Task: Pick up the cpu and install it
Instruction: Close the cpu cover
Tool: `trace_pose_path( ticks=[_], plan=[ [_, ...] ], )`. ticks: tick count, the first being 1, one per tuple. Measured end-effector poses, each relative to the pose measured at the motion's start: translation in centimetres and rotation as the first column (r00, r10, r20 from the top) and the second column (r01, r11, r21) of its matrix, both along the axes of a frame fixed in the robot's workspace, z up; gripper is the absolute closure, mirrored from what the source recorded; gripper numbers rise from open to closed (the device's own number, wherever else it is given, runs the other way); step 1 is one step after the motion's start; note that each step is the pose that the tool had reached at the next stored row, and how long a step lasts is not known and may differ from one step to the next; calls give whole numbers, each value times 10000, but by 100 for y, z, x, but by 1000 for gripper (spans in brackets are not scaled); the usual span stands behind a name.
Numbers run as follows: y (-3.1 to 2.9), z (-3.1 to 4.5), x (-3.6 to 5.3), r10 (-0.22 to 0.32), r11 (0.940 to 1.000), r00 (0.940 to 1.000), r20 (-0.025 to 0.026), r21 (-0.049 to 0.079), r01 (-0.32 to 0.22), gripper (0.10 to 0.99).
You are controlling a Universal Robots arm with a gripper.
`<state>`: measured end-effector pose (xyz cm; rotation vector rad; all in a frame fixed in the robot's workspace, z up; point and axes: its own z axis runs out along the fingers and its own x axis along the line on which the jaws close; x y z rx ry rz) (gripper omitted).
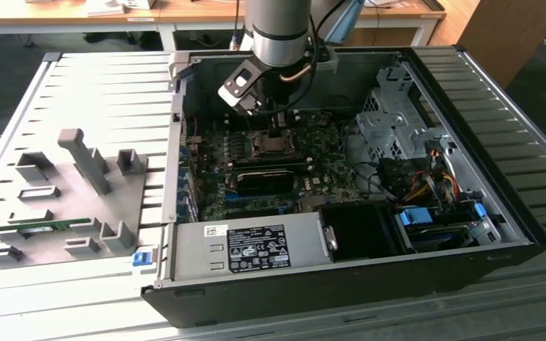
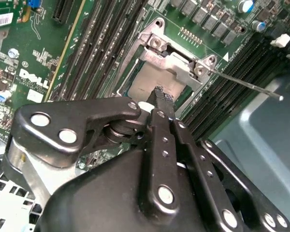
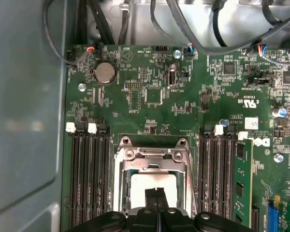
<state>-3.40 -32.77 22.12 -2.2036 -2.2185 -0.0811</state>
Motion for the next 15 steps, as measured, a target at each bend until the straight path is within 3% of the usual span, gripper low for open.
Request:
trace_pose_path(
  ticks=[8,15],
  plan=[
    [0,-43,-111,0,10000,10000,0,0,0,980],
    [0,-92,-140,1,10000,10000,0,0,-1,980]
  ],
)
